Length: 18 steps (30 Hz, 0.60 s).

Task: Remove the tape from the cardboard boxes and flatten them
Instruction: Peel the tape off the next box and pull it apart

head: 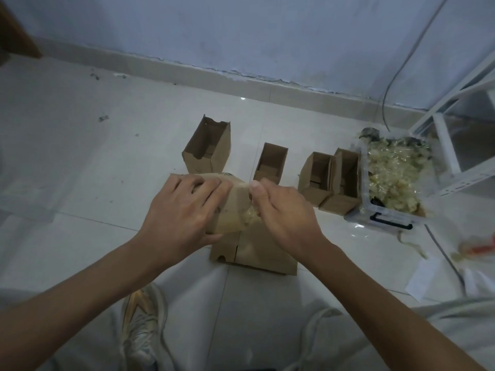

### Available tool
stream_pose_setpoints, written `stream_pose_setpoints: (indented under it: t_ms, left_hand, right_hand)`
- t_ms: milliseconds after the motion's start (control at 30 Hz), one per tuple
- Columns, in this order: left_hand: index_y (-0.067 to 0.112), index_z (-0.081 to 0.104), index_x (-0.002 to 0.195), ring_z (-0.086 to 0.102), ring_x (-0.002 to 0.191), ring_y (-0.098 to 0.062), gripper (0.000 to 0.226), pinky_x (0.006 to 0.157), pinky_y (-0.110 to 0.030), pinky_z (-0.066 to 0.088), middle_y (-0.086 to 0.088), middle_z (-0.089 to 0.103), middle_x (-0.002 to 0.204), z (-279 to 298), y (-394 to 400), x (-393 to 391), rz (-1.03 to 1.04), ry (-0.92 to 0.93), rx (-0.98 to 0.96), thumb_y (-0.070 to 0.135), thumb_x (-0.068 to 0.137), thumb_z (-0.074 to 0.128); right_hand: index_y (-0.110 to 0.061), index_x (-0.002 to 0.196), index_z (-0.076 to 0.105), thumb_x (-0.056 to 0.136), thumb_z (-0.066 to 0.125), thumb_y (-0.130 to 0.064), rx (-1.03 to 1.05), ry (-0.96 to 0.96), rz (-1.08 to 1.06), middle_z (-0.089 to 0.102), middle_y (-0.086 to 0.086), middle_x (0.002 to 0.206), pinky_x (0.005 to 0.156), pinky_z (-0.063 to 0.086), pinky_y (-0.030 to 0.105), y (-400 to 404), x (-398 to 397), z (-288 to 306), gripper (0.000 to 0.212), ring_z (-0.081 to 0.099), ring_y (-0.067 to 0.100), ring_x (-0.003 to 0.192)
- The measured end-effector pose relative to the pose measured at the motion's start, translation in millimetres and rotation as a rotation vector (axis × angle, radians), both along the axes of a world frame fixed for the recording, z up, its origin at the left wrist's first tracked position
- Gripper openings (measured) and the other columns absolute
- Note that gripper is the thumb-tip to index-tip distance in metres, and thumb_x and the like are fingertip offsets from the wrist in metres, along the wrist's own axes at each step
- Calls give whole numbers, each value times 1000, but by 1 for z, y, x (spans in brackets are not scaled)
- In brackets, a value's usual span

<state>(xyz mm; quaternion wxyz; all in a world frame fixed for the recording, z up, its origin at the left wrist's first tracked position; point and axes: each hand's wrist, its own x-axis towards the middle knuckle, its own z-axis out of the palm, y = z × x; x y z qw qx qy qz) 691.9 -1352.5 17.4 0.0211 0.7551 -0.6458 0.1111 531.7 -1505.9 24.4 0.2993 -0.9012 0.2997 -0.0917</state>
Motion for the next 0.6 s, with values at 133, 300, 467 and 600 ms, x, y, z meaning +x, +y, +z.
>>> stream_pose_setpoints:
  t_ms: [133,300,467,600]
  left_hand:
    - [7,55,143,59,113,-38,93,87,-48,44,-15,63,132,3,-2,0,-17,-30,-21,61,72,80]
    - [7,55,144,58,113,-37,91,85,-48,44,-13,63,131,7,0,3,-28,-32,-42,61,75,77]
    - [8,55,146,58,112,-36,93,80,-48,46,-11,63,132,9,6,1,-49,6,-95,59,73,82]
    - [8,55,143,59,110,-38,94,79,-48,48,-14,64,130,10,11,-1,-68,18,-128,58,69,83]
  right_hand:
    - [-30,85,44,99,35,-74,-210,131,19,55,-11,73,59,47,35,-3,4,-1,47,56,12,67]
    - [-24,78,54,107,52,-45,-42,-63,126,58,-6,65,57,52,45,-15,3,-4,36,54,13,59]
    - [-16,75,58,105,48,-37,-31,-134,184,56,-2,57,51,46,42,-15,-4,0,38,53,15,52]
    - [-21,75,52,104,49,-30,-87,-240,110,52,-8,55,46,44,36,0,-9,-6,30,51,10,48]
